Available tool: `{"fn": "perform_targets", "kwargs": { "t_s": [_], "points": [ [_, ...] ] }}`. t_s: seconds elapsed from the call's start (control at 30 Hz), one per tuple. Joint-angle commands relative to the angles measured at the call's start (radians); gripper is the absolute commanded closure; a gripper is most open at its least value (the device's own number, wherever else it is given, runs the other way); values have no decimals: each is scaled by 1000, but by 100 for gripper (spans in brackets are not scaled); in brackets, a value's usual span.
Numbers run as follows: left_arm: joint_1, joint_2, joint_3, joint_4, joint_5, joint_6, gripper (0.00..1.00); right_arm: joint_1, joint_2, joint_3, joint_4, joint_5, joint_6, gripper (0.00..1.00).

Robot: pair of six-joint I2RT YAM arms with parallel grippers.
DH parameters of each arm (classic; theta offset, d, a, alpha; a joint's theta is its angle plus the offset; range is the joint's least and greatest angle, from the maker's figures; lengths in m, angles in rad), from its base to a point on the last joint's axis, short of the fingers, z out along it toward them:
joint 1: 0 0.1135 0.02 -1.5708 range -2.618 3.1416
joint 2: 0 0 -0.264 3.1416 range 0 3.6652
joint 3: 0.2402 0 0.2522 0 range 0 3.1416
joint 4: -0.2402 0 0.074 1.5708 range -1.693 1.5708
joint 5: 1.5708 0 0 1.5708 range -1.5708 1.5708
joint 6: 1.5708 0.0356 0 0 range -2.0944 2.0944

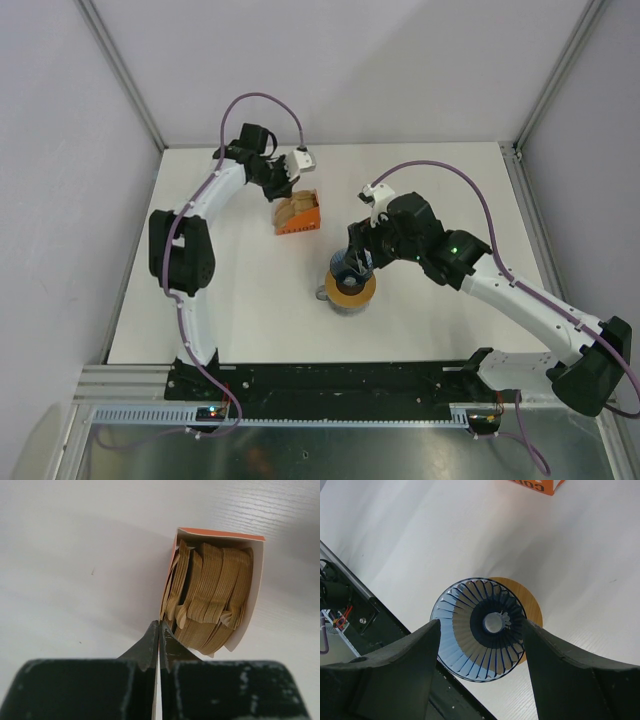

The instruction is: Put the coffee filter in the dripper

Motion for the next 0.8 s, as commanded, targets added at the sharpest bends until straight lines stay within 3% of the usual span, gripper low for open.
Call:
{"fn": "perform_targets", "kwargs": {
  "t_s": [0.0, 0.43, 0.77],
  "points": [
    [7, -77, 55, 6, 7, -3, 100, 7, -1, 27, 1, 17, -11, 29],
    [12, -107, 66, 7, -7, 0, 100, 10, -1, 27, -5, 20, -12, 29],
    [27, -130, 132, 8, -54, -128, 100, 10, -8, 27, 13, 30, -12, 28]
  ]
}}
